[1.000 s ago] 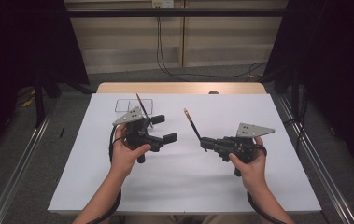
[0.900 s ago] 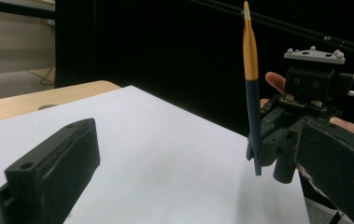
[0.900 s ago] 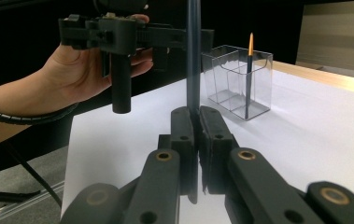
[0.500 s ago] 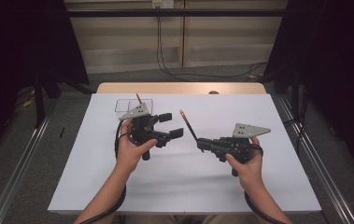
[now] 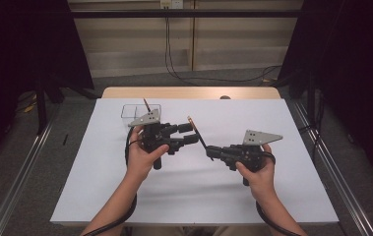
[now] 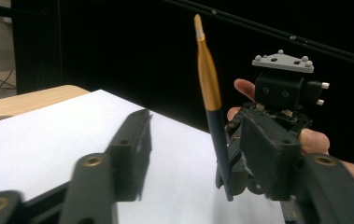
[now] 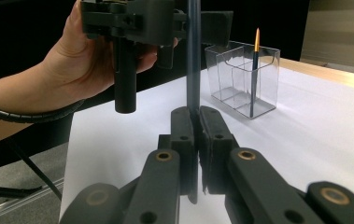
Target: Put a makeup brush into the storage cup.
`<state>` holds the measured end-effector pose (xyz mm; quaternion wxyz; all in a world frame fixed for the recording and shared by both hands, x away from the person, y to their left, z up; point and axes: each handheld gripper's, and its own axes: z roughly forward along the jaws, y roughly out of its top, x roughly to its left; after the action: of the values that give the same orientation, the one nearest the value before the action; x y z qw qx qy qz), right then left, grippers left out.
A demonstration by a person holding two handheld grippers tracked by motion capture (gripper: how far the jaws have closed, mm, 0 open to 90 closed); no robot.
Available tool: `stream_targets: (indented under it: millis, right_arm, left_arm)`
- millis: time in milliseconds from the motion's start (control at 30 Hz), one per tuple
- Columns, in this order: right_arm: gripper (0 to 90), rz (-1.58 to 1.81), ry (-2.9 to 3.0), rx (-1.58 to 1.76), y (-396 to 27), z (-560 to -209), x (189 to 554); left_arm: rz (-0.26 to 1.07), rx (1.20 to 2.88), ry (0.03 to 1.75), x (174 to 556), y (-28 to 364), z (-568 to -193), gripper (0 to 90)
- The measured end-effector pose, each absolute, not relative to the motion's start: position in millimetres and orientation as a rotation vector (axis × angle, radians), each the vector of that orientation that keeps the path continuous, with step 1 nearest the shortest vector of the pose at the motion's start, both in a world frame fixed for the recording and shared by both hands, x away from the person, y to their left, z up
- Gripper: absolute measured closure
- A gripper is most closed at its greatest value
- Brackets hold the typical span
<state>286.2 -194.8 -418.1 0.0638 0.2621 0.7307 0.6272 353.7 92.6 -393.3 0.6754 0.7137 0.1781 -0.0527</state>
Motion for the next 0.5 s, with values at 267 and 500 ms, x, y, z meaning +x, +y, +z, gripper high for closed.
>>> stream_targets:
  millis: [267,500]
  right_arm:
    - [85.2,1.886,2.212,0.794,-194.6,-419.7,287.4]
    - [85.2,1.883,2.215,0.793,-192.8,-420.4,287.8]
  left_arm:
    - [-0.137,1.586,0.403,352.5,92.0,-395.2,63.1]
    - [-0.148,1.558,0.39,351.3,90.1,-393.9,73.5]
